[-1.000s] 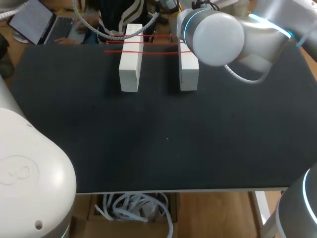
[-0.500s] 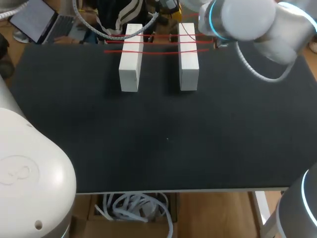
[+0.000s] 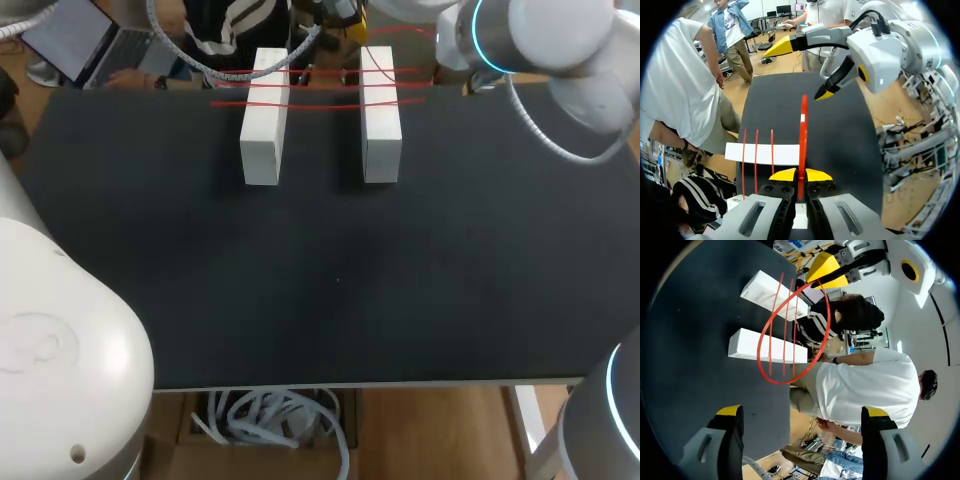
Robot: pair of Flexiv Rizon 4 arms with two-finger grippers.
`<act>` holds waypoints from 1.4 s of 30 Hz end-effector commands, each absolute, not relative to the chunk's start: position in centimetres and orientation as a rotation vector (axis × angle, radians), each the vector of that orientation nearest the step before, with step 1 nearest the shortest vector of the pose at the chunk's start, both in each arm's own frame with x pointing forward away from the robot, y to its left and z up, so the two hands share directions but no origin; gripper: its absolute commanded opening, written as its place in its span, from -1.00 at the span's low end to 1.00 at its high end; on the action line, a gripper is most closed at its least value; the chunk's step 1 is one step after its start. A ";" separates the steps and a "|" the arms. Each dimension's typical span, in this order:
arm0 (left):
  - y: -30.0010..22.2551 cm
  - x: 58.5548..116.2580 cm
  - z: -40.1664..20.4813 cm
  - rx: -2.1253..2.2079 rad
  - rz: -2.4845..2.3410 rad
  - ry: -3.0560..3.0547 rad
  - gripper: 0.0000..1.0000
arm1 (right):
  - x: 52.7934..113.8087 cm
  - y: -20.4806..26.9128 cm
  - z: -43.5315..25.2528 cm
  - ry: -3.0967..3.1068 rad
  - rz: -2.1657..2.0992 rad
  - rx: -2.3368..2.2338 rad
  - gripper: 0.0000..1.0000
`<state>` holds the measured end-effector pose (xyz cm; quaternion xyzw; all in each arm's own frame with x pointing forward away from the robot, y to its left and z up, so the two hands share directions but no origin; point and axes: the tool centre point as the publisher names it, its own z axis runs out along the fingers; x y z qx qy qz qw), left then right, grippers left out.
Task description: Grab the tape and strap the tape.
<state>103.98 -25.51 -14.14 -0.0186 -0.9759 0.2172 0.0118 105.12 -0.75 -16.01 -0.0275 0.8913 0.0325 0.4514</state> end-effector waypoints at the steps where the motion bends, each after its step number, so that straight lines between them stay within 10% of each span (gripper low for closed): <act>1: -25.6 104.0 -14.0 -0.056 0.671 -3.043 -1.00 | 105.2 -1.1 -16.3 2.199 0.095 -0.079 1.00; 13: -23.0 104.3 -14.2 0.064 0.567 -3.070 -1.00 | 105.2 -1.1 -16.3 2.199 0.095 -0.079 1.00; 28: -1.7 98.0 -15.5 1.067 0.173 -2.930 -1.00 | 105.2 -1.1 -16.3 2.199 0.095 -0.079 1.00; 40: 5.7 98.5 -17.1 1.211 0.088 -2.849 -1.00 | 105.2 -1.1 -16.3 2.199 0.095 -0.079 1.00; 41: 6.0 98.7 -17.2 1.188 0.103 -2.855 -0.84 | 105.2 -1.1 -16.3 2.199 0.095 -0.079 1.00; 42: 6.0 98.7 -17.2 1.188 0.103 -2.855 -0.02 | 105.2 -1.1 -16.3 2.199 0.095 -0.079 1.00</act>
